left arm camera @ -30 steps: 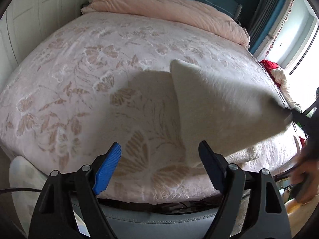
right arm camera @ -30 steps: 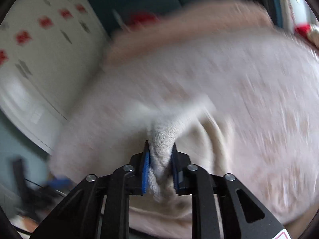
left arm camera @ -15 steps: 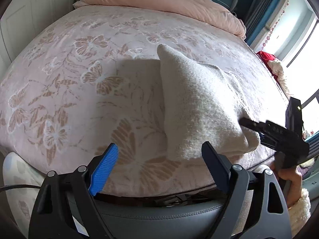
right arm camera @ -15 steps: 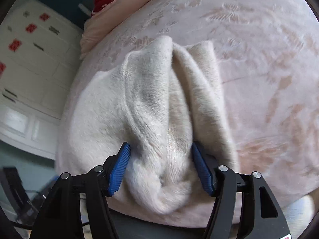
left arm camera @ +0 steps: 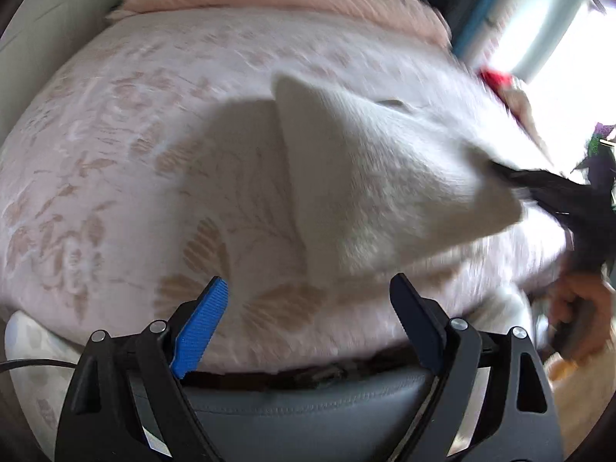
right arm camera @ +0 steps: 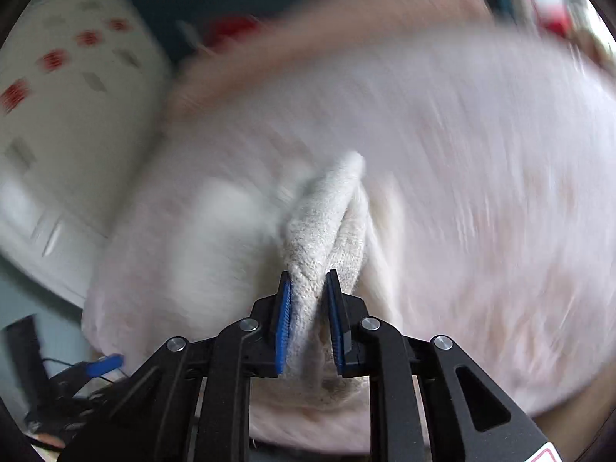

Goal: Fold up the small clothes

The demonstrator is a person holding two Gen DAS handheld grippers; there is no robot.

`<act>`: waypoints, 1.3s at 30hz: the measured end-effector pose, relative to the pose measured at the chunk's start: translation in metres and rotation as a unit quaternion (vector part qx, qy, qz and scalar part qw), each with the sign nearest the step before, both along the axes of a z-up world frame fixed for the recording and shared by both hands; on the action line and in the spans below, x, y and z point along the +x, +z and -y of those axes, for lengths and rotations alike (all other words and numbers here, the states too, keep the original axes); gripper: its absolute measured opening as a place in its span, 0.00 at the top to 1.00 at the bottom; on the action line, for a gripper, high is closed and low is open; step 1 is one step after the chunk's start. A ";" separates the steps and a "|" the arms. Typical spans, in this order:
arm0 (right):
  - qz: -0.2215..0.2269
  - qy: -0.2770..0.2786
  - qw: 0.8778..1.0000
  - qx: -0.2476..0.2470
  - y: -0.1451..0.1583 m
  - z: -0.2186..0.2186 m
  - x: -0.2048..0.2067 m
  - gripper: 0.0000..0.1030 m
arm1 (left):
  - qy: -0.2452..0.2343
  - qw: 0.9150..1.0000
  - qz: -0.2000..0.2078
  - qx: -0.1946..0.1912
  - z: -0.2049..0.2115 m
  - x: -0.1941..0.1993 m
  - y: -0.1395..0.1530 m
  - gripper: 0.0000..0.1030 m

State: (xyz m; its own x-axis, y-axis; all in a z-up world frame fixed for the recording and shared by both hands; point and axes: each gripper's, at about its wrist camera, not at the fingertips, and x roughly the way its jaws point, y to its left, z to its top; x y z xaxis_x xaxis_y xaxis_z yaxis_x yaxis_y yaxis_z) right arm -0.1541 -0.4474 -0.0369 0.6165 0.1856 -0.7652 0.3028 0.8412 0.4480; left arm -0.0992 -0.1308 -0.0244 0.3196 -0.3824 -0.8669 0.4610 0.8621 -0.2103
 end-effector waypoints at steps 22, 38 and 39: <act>-0.013 -0.040 0.999 -0.018 -0.002 0.006 -0.015 0.81 | -0.010 1.000 -0.022 0.017 0.019 0.012 -0.025 0.45; -0.042 0.054 0.994 -0.087 -0.018 -0.044 0.041 0.94 | 0.025 0.999 -0.002 0.049 0.066 0.057 -0.037 0.28; -0.038 0.049 0.995 -0.080 -0.003 -0.047 0.040 0.87 | 0.032 0.999 0.000 0.043 0.063 0.056 -0.034 0.27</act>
State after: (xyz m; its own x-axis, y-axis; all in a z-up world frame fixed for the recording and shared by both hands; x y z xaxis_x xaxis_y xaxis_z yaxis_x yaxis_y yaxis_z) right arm -0.1145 -0.4003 -0.0397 0.5399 0.1141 -0.8340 0.2438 0.9271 0.2846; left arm -0.0430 -0.1942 -0.0581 0.3413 -0.2848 -0.8958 0.4051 0.9045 -0.1332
